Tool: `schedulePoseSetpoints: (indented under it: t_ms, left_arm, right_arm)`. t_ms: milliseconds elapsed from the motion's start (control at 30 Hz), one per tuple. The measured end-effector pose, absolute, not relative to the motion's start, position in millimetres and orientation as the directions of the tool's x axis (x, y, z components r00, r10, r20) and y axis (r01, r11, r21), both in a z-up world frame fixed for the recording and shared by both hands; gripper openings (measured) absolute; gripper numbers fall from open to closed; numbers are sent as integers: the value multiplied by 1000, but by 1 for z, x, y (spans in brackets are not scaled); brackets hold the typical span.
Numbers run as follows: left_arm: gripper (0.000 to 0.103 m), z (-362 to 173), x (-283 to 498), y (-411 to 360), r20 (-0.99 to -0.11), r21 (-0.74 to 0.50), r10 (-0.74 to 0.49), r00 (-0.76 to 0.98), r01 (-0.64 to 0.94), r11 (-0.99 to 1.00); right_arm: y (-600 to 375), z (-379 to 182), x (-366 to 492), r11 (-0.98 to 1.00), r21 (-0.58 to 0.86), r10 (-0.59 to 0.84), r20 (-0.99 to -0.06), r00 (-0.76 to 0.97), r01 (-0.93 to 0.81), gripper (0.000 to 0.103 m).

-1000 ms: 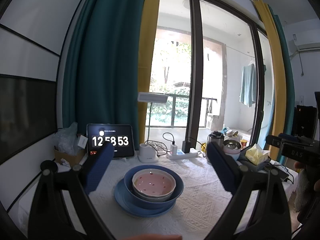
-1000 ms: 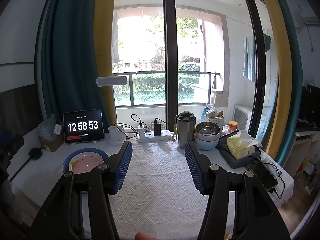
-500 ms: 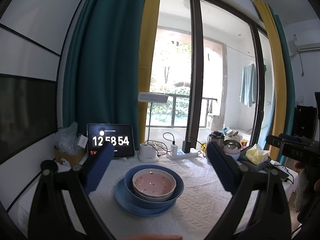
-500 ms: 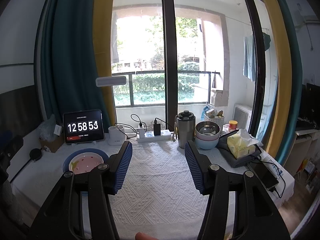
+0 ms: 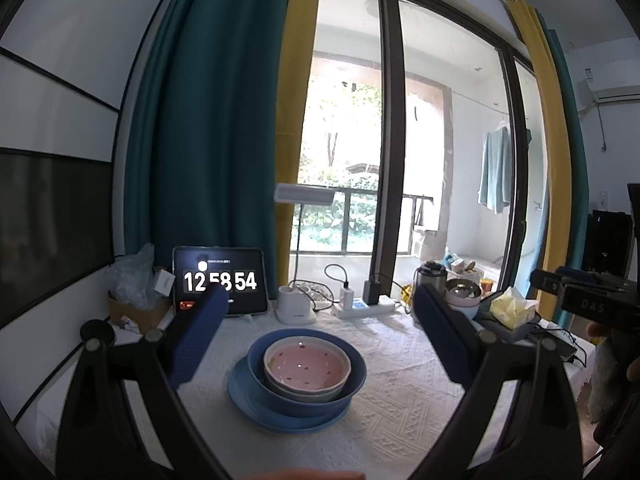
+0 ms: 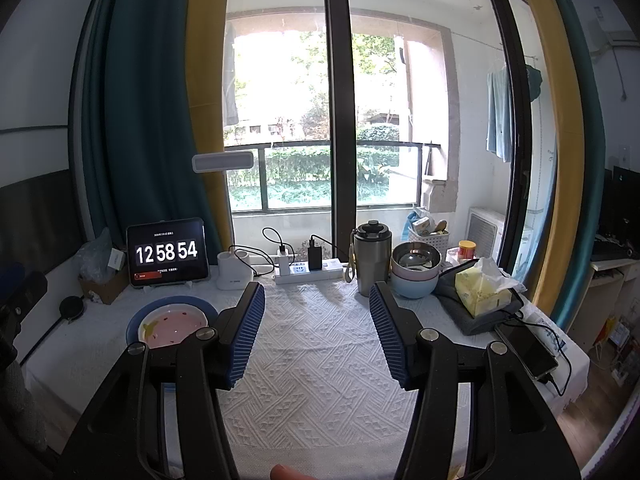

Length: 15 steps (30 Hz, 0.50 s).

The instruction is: Organize plates and bowls

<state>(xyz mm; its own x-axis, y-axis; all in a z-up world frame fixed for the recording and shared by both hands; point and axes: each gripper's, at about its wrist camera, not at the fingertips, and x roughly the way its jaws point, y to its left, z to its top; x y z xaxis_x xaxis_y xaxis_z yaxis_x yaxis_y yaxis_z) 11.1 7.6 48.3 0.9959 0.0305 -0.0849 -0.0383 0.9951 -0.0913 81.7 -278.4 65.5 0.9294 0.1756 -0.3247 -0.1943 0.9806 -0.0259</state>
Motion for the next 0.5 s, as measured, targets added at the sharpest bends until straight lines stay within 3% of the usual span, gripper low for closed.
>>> schedulePoseSetpoints:
  t_ms: [500]
  left_arm:
    - [95,49,7,1,-74,-86,5,997,-11,996]
  right_arm:
    - [-276,65,80,981,-26,174,-326,929,-193,58]
